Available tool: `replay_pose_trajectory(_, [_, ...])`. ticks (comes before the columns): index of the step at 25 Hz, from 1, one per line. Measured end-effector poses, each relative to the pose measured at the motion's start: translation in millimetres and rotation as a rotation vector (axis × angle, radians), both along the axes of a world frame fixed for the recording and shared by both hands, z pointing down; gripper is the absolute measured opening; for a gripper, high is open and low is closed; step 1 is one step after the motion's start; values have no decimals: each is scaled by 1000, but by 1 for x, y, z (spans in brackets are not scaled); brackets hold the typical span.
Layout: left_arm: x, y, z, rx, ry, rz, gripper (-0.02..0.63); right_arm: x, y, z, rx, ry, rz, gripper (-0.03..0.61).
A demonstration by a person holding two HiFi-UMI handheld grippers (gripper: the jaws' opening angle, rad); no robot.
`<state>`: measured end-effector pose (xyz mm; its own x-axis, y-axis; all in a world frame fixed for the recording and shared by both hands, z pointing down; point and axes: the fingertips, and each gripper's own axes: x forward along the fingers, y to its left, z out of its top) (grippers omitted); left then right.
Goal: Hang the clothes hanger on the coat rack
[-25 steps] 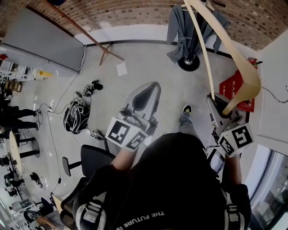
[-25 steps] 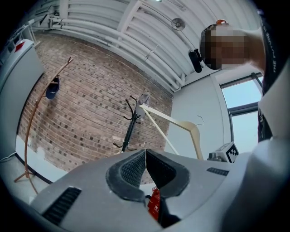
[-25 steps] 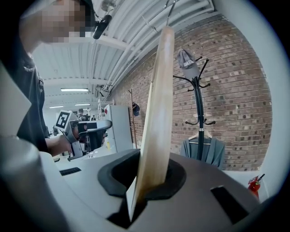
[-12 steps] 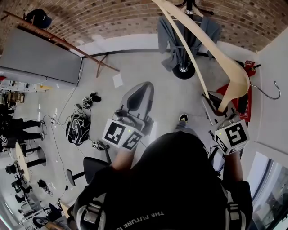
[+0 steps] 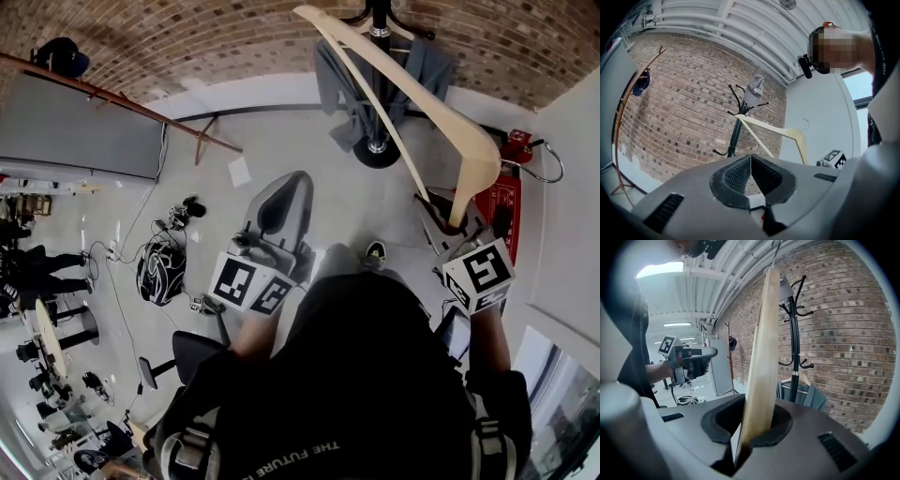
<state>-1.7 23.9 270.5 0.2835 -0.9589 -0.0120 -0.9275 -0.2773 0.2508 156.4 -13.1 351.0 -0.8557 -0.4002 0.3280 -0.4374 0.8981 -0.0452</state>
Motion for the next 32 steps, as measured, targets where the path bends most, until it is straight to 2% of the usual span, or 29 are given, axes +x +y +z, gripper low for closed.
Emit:
replay_pose_trajectory(11, [-49, -65, 6, 2, 31, -4, 20, -48, -55, 19, -16, 98, -24, 46])
replay_pose_trajectory(17, [-90, -116, 7, 5, 70, 23, 20, -89, -88, 26, -61, 137, -41, 46])
replay_pose_trajectory(22, [-125, -150, 2, 23, 74, 43, 20, -129, -114, 27, -51, 166, -63, 46])
replay_pose_trajectory(27, [-145, -169, 8, 32, 103, 70, 21, -148, -125, 28, -50, 197, -76, 44])
replay_pose_trajectory(32, [-161, -185, 12, 42, 100, 95, 20, -163, -139, 29, -44, 221, -75, 44])
